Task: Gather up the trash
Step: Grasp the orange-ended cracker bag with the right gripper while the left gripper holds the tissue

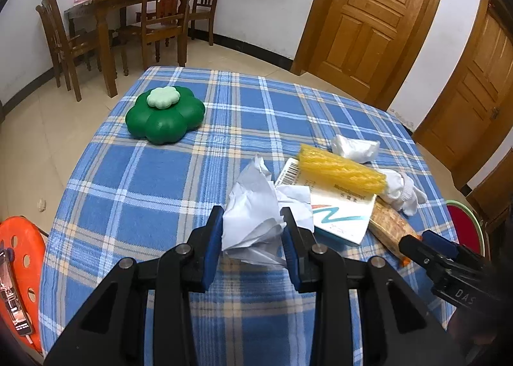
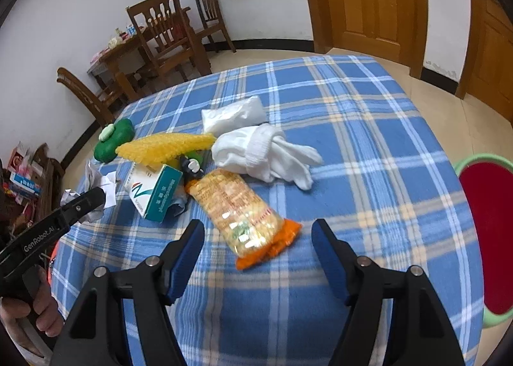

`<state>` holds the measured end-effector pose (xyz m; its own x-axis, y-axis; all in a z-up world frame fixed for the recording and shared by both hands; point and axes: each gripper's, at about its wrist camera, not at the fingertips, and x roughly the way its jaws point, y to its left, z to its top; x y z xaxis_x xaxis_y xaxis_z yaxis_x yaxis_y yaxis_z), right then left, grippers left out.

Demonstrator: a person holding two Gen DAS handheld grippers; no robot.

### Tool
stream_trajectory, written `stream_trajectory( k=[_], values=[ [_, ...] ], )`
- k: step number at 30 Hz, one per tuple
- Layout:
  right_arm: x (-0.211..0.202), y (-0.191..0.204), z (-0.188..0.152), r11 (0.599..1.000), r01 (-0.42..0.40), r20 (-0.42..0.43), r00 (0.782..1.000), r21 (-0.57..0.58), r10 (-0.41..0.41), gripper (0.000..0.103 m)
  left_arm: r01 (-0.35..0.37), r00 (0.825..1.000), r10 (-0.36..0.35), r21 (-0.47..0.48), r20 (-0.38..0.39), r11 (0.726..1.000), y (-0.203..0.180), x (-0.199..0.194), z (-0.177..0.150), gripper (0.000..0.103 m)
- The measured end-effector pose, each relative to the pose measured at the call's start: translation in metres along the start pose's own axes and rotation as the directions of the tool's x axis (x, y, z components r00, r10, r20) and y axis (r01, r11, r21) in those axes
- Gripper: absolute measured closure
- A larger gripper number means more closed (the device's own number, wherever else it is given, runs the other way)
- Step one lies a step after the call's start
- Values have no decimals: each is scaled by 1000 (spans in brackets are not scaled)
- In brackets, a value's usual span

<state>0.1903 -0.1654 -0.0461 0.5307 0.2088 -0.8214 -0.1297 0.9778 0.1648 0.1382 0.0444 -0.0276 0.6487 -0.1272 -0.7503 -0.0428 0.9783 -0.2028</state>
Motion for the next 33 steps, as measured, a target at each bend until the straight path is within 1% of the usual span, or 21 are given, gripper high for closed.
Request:
stream_trajectory(
  k=[8,14,18,21,26,33],
  values=[
    [18,9,4,999,-4,-28,1000,-35,3,31,4,1000,-4,-9,-5,1000,2,9,6,68],
    [27,7,5,999,-11,-20,1000,-30,11,39,-1,1000,1,-14,-9,1000,3,12,5,68],
    [24,6,3,999,-28,-17,999,-30,27,45,-4,1000,4,-16,-10,1000,3,11,4,68],
    [22,7,0,999,-41,-20,999,-30,40,47,-4,1000,4,-15,-8,1000,3,10,4,68],
    [11,6,-7,998,-62,-24,998,-12,62,49,-1,1000,1,-13,-2,1000,0,3,2,68],
    [-14,0,-17,998,-67,9,998,9,67,49,10,1000,-10,-2,19,1000,-8,-12,0,68]
  ],
)
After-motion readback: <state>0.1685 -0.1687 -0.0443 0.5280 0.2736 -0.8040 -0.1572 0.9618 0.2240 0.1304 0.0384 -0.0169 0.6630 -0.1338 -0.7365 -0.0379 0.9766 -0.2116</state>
